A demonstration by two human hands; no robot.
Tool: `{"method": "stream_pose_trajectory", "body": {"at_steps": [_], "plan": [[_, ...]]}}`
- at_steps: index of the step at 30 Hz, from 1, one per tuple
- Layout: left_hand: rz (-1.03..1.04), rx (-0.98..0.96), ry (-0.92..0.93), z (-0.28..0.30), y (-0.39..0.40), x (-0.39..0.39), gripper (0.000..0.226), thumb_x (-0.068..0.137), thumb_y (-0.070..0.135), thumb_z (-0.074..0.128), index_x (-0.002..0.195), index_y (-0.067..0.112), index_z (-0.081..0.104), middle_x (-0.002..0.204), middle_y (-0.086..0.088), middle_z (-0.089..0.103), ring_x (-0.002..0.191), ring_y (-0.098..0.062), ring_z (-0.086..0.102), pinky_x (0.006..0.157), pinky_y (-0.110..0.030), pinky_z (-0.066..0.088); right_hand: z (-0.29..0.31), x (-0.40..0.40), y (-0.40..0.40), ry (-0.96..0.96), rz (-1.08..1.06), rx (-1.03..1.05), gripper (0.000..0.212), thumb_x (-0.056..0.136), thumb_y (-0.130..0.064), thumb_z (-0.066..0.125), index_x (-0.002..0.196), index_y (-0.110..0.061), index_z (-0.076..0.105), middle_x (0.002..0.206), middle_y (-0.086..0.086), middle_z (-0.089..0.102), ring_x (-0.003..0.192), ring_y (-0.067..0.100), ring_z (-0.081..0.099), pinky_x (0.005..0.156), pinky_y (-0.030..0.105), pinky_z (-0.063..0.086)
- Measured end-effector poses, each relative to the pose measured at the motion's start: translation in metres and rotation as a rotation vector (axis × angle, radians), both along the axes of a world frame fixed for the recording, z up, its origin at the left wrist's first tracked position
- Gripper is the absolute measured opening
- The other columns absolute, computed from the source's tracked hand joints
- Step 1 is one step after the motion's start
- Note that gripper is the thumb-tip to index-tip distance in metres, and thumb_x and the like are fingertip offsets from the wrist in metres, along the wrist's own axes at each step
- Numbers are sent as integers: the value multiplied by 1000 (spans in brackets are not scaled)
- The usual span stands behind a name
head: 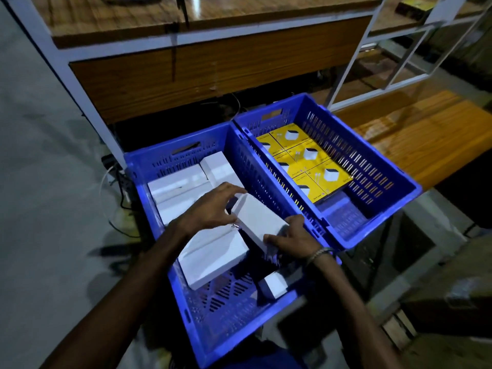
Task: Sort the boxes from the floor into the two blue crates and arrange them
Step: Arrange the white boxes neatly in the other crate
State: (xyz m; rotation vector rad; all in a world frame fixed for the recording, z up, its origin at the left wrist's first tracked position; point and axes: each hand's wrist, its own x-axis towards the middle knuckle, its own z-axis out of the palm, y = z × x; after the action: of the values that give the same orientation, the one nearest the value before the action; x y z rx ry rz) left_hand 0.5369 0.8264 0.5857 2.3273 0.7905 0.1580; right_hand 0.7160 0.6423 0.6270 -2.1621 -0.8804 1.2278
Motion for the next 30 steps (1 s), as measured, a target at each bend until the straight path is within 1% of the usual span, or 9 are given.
{"method": "stream_pose_trajectory", "body": {"at_steps": [3,9,12,17,19,22,24,27,30], "plan": [[20,174,57,-3,-16,-6,52,84,44,79,131,31,60,121,7,64,112,-19,60,92,-39,50,-7,-6,13,-123,38,-19,65,94,-28,71,133,-2,26,118,16,54,113,38,63,90,36,47],[-123,244,194,-9,-51,-5,45,94,53,63,129,26,67,125,3,71,121,-23,61,111,-42,34,-25,-3,48,-14,22,-171,83,90,-27,65,142,-7,3,97,20,57,93,30,59,88,47,54],[-201,208,348,-14,-61,-4,58,97,58,57,145,25,56,146,2,59,150,-22,37,127,-55,5,-28,-1,53,-145,152,-302,80,104,-24,52,155,3,-4,140,28,53,130,36,53,102,40,42],[-281,219,484,-19,-66,3,72,98,65,49,151,17,49,158,-2,47,159,-26,16,125,-64,-3,-43,12,32,-30,226,-433,42,101,-23,53,134,3,56,122,14,58,104,22,52,67,19,48],[-292,223,501,-23,-65,7,69,97,70,45,142,19,57,153,-3,52,159,-27,16,123,-66,-6,-48,12,29,10,275,-385,56,93,-42,53,129,0,61,120,10,62,104,21,55,53,8,44],[-296,228,509,-28,-66,10,60,96,71,44,131,27,64,148,-3,56,158,-27,19,123,-66,-5,-101,25,51,-102,527,-444,70,81,-45,43,126,5,64,124,21,65,112,37,62,75,26,48],[-295,258,513,-29,-68,10,56,97,69,45,131,28,65,148,-4,55,157,-27,20,124,-64,-4,-92,20,58,-165,607,-491,49,94,-25,44,124,8,64,127,26,65,112,38,63,89,35,51],[-289,270,526,-27,-69,10,54,97,65,47,133,28,63,149,-4,54,157,-27,21,124,-64,-2,-82,20,56,-85,542,-448,35,100,-13,50,127,3,63,126,19,66,111,33,62,93,33,48],[-261,161,466,-17,-72,10,57,97,64,52,138,26,62,147,-1,57,156,-25,24,125,-63,0,-74,23,55,-71,413,-348,31,97,-22,56,117,0,65,93,3,60,94,27,63,82,34,48]]}}
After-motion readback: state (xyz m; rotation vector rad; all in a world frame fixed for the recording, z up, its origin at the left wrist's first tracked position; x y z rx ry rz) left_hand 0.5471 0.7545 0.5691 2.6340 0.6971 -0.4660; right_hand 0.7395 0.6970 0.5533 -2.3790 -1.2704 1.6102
